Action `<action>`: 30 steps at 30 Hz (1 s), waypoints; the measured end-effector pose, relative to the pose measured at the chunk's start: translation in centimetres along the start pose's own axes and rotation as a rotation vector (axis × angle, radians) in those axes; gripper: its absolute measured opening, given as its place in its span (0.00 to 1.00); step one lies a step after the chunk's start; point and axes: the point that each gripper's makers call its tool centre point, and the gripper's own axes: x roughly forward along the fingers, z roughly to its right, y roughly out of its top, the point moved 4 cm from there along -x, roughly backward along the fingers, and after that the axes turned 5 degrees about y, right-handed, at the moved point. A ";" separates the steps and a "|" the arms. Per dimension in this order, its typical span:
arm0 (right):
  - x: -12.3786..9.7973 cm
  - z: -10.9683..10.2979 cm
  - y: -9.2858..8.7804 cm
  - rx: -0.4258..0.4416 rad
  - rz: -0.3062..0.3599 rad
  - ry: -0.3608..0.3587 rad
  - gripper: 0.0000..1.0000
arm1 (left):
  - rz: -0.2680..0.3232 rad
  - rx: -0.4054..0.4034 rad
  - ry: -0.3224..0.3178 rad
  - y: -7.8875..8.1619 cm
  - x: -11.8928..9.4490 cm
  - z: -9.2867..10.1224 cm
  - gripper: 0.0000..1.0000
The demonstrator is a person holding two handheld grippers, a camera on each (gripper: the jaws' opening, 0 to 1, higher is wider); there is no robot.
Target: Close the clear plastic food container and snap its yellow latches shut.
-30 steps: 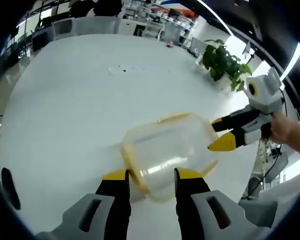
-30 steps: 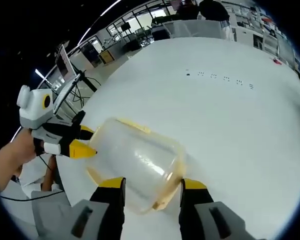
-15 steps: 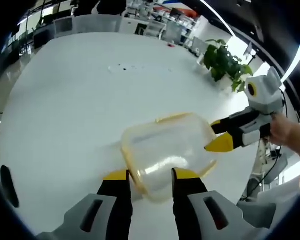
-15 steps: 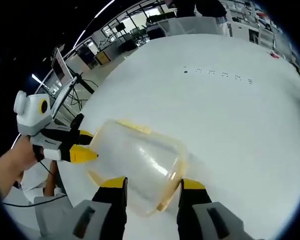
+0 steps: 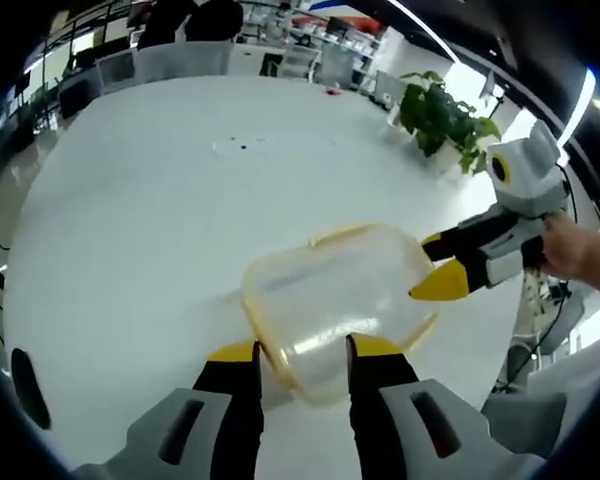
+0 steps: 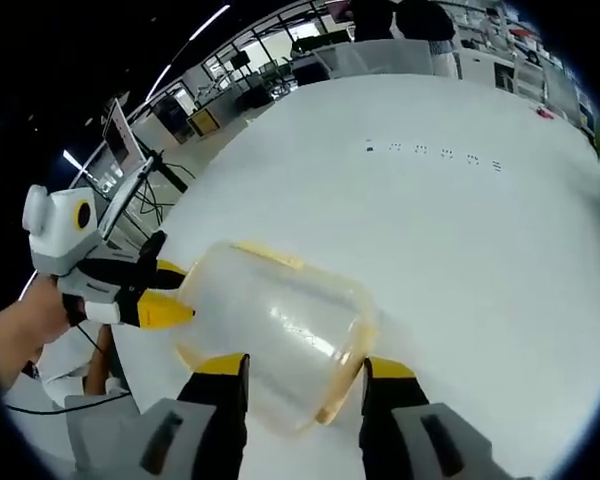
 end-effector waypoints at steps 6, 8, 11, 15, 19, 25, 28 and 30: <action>0.1 -0.1 0.2 -0.040 -0.003 -0.006 0.46 | -0.012 0.018 -0.005 0.2 0.0 0.0 0.32; 0.0 0.0 0.2 -0.036 -0.010 -0.009 0.46 | -0.009 0.011 -0.015 0.3 0.1 -0.2 0.32; -0.1 0.1 0.2 -0.036 -0.005 0.000 0.46 | -0.005 -0.009 -0.036 0.2 0.1 -0.2 0.33; -0.2 0.0 0.1 -0.048 -0.012 0.000 0.45 | -0.006 -0.013 -0.047 0.3 0.1 -0.2 0.33; -0.5 0.2 0.2 -0.060 -0.017 -0.003 0.46 | -0.013 0.006 -0.049 0.2 0.2 -0.2 0.37; -0.8 0.5 0.2 -0.101 -0.035 -0.013 0.49 | -0.015 0.020 -0.060 0.1 0.1 0.0 0.37; -0.9 0.4 0.4 -0.117 -0.033 -0.013 0.49 | -0.023 0.029 -0.057 0.1 0.1 -0.1 0.38; -1.0 0.4 0.4 -0.130 -0.034 -0.015 0.49 | -0.027 0.038 -0.058 0.0 0.0 -0.1 0.38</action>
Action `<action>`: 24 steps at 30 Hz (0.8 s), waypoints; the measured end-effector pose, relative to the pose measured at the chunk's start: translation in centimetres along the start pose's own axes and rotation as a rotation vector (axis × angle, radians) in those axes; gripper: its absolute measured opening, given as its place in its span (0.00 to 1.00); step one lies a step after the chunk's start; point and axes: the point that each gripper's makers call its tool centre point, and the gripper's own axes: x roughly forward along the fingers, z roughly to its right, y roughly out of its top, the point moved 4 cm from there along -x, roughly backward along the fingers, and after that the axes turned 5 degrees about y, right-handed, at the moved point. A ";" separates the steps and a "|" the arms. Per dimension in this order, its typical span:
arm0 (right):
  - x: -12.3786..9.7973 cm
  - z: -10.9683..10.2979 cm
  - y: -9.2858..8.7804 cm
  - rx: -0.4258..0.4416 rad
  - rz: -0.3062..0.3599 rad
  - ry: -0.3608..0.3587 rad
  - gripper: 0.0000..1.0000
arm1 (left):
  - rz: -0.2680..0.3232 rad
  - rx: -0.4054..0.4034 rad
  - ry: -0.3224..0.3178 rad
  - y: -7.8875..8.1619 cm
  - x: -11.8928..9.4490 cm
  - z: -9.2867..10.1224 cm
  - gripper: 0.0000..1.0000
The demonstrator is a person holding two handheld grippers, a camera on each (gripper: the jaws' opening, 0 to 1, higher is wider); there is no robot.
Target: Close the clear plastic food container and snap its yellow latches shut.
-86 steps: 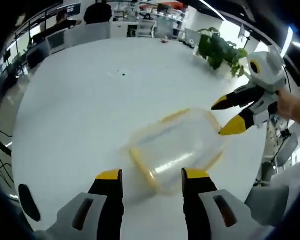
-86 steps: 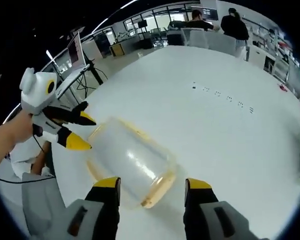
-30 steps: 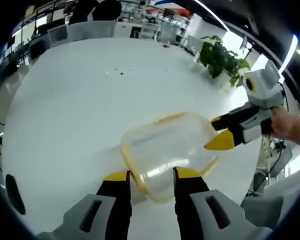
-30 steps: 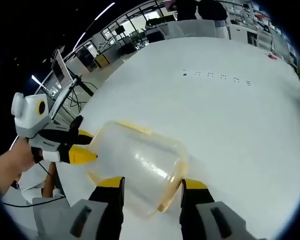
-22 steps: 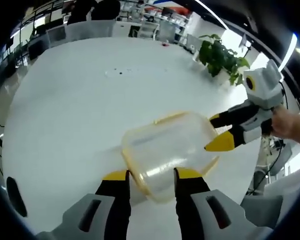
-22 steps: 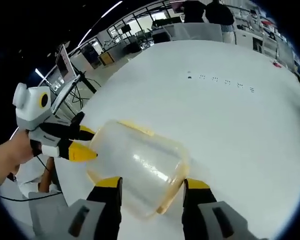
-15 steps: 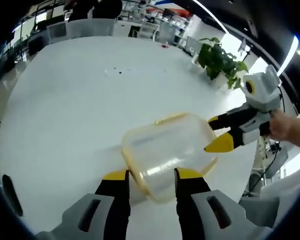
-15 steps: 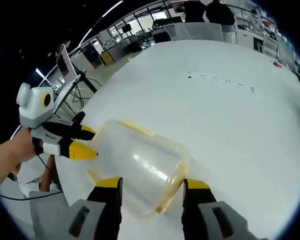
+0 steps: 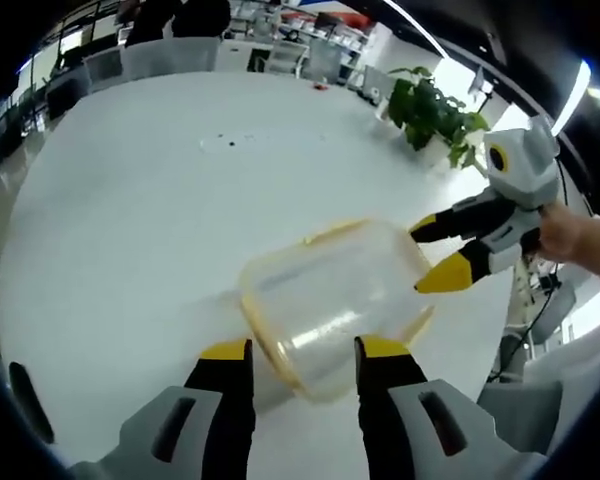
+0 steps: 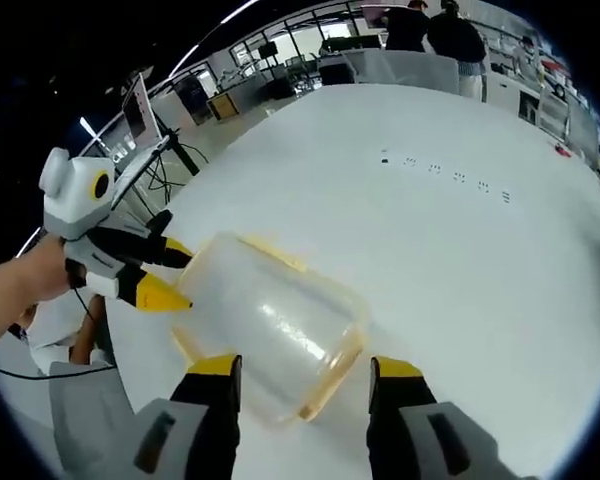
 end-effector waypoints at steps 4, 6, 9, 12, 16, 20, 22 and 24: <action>-0.3 0.0 0.2 -0.024 0.000 0.000 0.49 | -0.008 0.033 0.012 -0.1 -0.3 -0.3 0.38; -0.3 -0.1 0.1 -0.042 -0.015 0.005 0.48 | -0.021 0.027 0.024 -0.1 -0.5 -0.7 0.39; -0.4 0.0 0.0 -0.089 -0.032 -0.002 0.49 | -0.026 0.055 0.020 -0.1 -0.7 -0.9 0.39; -0.5 0.2 0.0 -0.113 -0.042 -0.015 0.49 | -0.036 0.078 0.020 -0.2 -0.9 -1.1 0.39; -0.7 0.4 0.1 -0.118 -0.047 -0.013 0.49 | -0.046 0.086 0.016 -0.2 -1.2 -1.1 0.38; -0.9 0.4 0.4 -0.134 -0.049 -0.005 0.49 | -0.050 0.100 0.014 0.0 -1.3 -1.1 0.38; -0.9 0.2 0.4 -0.162 -0.054 0.011 0.52 | -0.060 0.105 0.011 0.0 -1.3 -1.2 0.38; -0.8 0.1 0.4 -0.179 -0.067 0.014 0.51 | -0.065 0.114 0.011 0.2 -1.4 -1.1 0.37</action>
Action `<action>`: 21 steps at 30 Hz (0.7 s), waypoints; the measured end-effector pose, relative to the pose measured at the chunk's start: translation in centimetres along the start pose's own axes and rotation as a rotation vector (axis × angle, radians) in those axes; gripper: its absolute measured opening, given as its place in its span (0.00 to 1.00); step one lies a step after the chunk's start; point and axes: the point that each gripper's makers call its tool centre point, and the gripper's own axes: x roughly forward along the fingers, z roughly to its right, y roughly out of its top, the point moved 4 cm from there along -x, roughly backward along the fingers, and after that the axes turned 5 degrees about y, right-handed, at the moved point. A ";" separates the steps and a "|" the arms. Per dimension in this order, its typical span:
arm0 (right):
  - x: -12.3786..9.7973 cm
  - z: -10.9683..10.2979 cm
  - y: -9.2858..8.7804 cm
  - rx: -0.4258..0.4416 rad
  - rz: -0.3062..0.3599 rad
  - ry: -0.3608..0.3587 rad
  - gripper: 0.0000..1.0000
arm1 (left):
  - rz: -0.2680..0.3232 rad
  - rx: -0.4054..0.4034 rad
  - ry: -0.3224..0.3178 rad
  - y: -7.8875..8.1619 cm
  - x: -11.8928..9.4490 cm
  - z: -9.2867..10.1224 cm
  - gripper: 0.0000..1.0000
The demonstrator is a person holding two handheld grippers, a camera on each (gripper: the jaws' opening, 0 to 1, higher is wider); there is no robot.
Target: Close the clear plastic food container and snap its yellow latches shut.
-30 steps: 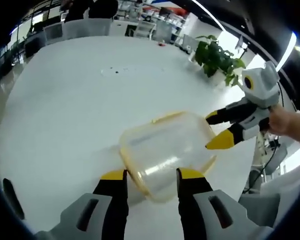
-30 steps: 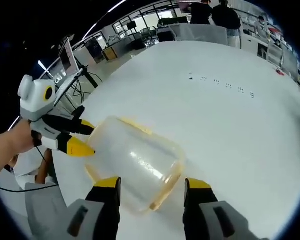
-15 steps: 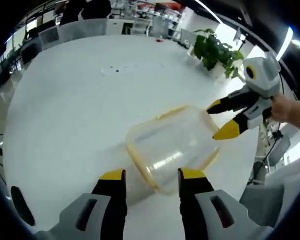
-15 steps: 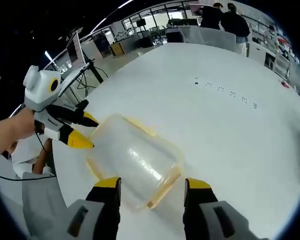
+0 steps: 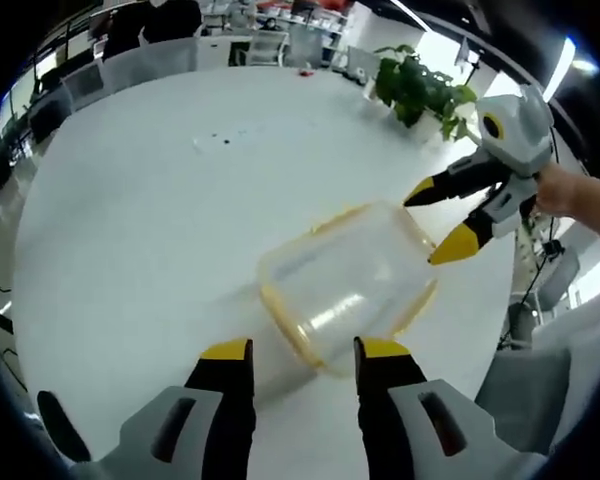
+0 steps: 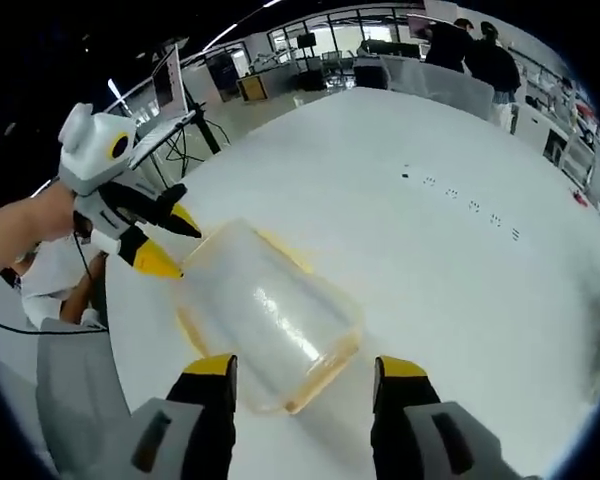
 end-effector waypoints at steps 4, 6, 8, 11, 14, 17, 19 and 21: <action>-0.1 -0.1 0.1 -0.047 -0.021 0.007 0.50 | -0.025 0.042 -0.018 0.1 -0.1 0.3 0.37; -0.1 -0.3 -0.1 -0.087 -0.047 0.011 0.51 | -0.059 0.080 -0.039 -0.1 -0.2 0.4 0.36; -0.1 -0.4 -0.3 -0.132 -0.072 0.005 0.50 | -0.088 0.118 -0.036 -0.2 -0.2 0.3 0.37; -0.1 -0.6 -0.4 -0.160 -0.082 0.012 0.50 | -0.097 0.172 -0.027 -0.1 -0.4 0.1 0.38; -0.2 -0.6 -0.6 -0.207 -0.116 0.010 0.50 | -0.119 0.217 -0.017 -0.1 -0.6 -0.2 0.39; -0.3 -0.5 -0.6 -0.231 -0.130 0.017 0.50 | -0.133 0.266 -0.001 0.0 -0.7 -0.4 0.39; -0.4 -0.6 -0.7 -0.254 -0.143 0.023 0.50 | -0.136 0.287 0.005 0.0 -0.8 -0.6 0.39; -0.4 -0.6 -0.7 -0.284 -0.156 0.024 0.50 | -0.136 0.314 0.004 0.2 -0.9 -0.5 0.39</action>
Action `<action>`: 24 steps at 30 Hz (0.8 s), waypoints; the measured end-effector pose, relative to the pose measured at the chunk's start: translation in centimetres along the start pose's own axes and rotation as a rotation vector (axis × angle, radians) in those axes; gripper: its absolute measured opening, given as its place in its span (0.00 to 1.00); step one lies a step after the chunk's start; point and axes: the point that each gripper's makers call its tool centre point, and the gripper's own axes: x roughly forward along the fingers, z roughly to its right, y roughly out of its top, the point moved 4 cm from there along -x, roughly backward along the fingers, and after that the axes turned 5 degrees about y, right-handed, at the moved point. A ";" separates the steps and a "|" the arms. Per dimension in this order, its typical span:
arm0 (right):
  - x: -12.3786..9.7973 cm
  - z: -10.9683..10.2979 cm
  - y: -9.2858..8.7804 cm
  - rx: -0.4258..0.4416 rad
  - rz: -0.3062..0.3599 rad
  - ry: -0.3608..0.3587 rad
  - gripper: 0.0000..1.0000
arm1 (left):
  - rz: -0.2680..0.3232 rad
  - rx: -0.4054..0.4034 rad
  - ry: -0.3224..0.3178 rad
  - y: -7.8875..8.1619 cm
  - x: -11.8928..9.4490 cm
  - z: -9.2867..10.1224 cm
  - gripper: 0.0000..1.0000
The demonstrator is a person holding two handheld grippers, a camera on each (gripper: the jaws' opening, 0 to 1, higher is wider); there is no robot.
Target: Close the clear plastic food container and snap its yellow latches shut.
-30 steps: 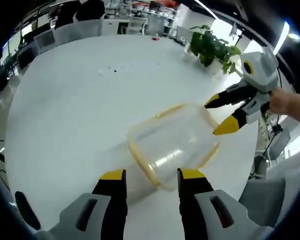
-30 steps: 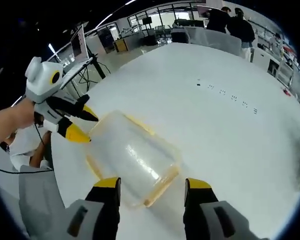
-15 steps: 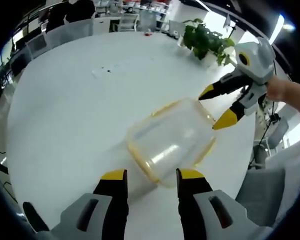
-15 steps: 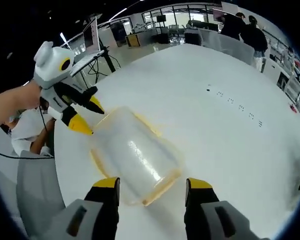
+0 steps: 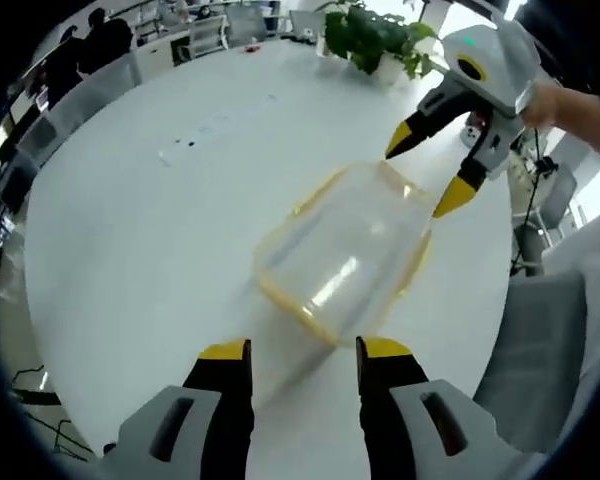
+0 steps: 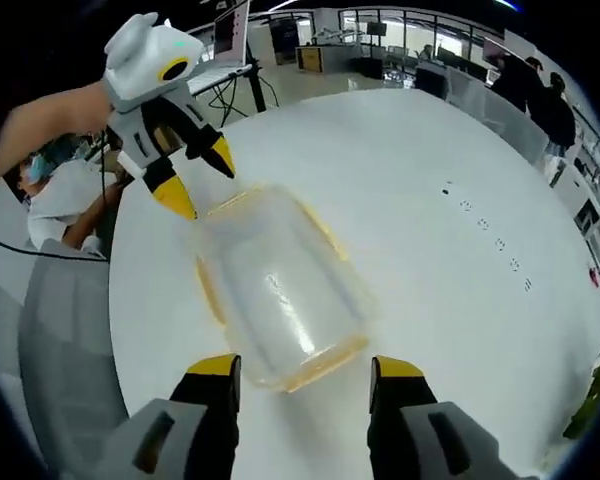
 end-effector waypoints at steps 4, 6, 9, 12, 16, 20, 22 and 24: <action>-0.1 0.0 0.0 -0.026 -0.012 0.003 0.49 | -0.011 0.082 -0.005 0.1 -0.1 0.1 0.39; -0.1 0.0 0.0 -0.037 -0.020 0.007 0.49 | -0.014 0.105 -0.011 0.0 -0.1 0.0 0.39; 0.0 -0.1 -0.1 -0.072 -0.039 0.009 0.49 | -0.013 0.127 -0.015 0.2 -0.3 0.0 0.39; -0.1 -0.1 -0.1 -0.084 -0.046 0.011 0.48 | -0.006 0.166 -0.019 0.5 -0.5 0.1 0.39; -0.1 -0.1 -0.1 -0.111 -0.064 0.008 0.48 | -0.025 0.221 -0.017 0.5 -0.5 0.0 0.36; -0.1 -0.2 0.1 -0.115 -0.068 0.017 0.48 | -0.037 0.243 -0.012 0.6 -0.5 0.0 0.37; -0.1 -0.2 0.1 -0.129 -0.074 0.017 0.48 | -0.035 0.263 -0.015 0.8 -0.6 0.0 0.37; -0.1 -0.3 0.1 -0.140 -0.080 0.024 0.48 | -0.037 0.286 -0.013 0.9 -0.6 0.0 0.37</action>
